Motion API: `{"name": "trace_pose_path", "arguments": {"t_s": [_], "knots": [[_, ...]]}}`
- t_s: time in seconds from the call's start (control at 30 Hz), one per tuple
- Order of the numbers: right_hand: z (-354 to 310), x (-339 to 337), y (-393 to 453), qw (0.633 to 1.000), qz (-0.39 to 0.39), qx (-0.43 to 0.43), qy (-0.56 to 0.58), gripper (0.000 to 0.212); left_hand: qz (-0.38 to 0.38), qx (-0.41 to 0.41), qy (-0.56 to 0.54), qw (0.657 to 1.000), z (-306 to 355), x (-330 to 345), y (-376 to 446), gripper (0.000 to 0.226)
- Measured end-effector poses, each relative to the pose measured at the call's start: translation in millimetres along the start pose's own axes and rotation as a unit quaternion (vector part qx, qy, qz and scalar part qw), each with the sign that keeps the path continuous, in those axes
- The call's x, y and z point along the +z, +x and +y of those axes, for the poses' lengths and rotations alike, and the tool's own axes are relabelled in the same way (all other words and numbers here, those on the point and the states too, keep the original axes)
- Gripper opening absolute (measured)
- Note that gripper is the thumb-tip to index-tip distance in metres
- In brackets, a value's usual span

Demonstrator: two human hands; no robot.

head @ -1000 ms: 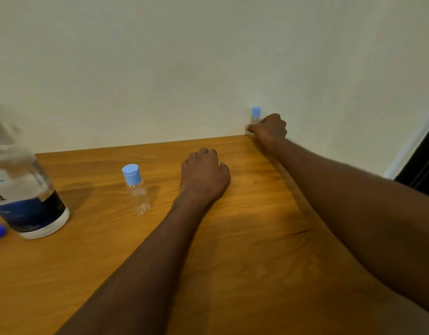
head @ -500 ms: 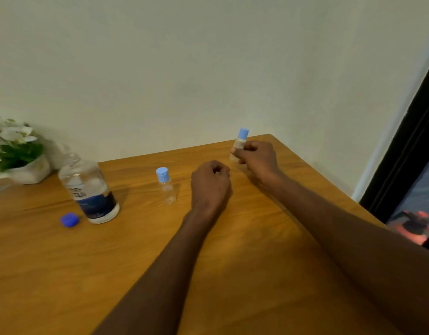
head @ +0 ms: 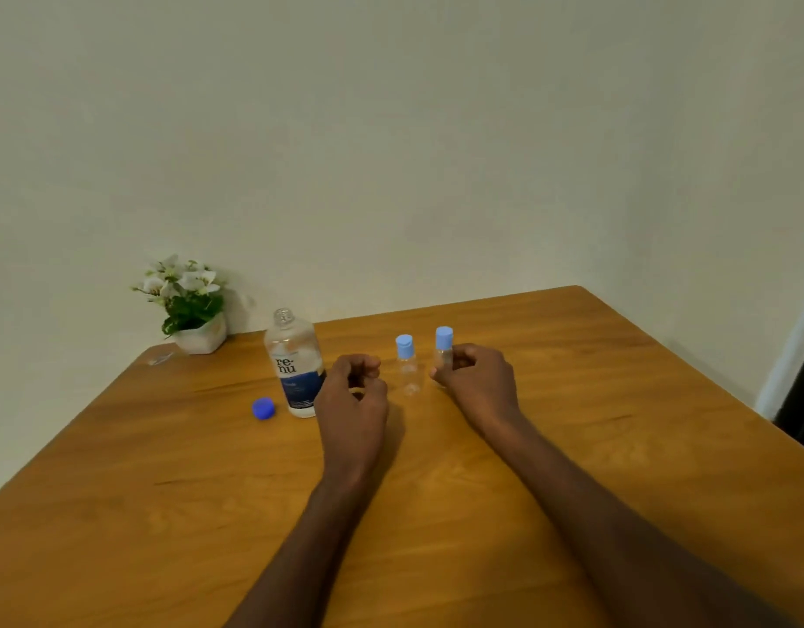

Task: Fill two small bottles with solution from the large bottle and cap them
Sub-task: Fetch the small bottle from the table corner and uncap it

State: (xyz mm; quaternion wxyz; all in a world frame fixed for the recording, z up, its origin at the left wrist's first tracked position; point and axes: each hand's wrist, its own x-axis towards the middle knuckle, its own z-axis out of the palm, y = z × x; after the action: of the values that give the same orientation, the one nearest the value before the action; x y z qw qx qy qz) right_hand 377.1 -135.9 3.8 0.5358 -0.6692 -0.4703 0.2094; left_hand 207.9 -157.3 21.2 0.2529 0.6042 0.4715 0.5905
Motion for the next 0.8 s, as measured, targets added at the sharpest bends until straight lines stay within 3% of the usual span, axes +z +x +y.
{"name": "trace_pose_path", "arguments": {"t_s": [0.17,0.4,0.63,0.7,0.8], "knots": [[1,8,2,0.995,-0.023,-0.058,-0.08,0.028,-0.058,-0.086,-0.026,0.994,-16,18,29,0.038],[1,9,3,0.991,-0.039,-0.061,-0.114,0.039,-0.15,-0.043,-0.013,0.988,-21,28,37,0.05],[-1,-3,-4,0.994,-0.063,-0.035,-0.081,0.094,-0.115,-0.02,0.008,0.993,-20,29,38,0.046],[-2,-5,-10,0.996,-0.022,-0.05,-0.068,0.081,-0.101,-0.03,-0.035,0.994,-18,25,36,0.036],[-9,-4,-22,0.988,0.038,-0.151,-0.021,0.036,-0.099,-0.089,-0.15,0.98,-18,13,31,0.025]]}}
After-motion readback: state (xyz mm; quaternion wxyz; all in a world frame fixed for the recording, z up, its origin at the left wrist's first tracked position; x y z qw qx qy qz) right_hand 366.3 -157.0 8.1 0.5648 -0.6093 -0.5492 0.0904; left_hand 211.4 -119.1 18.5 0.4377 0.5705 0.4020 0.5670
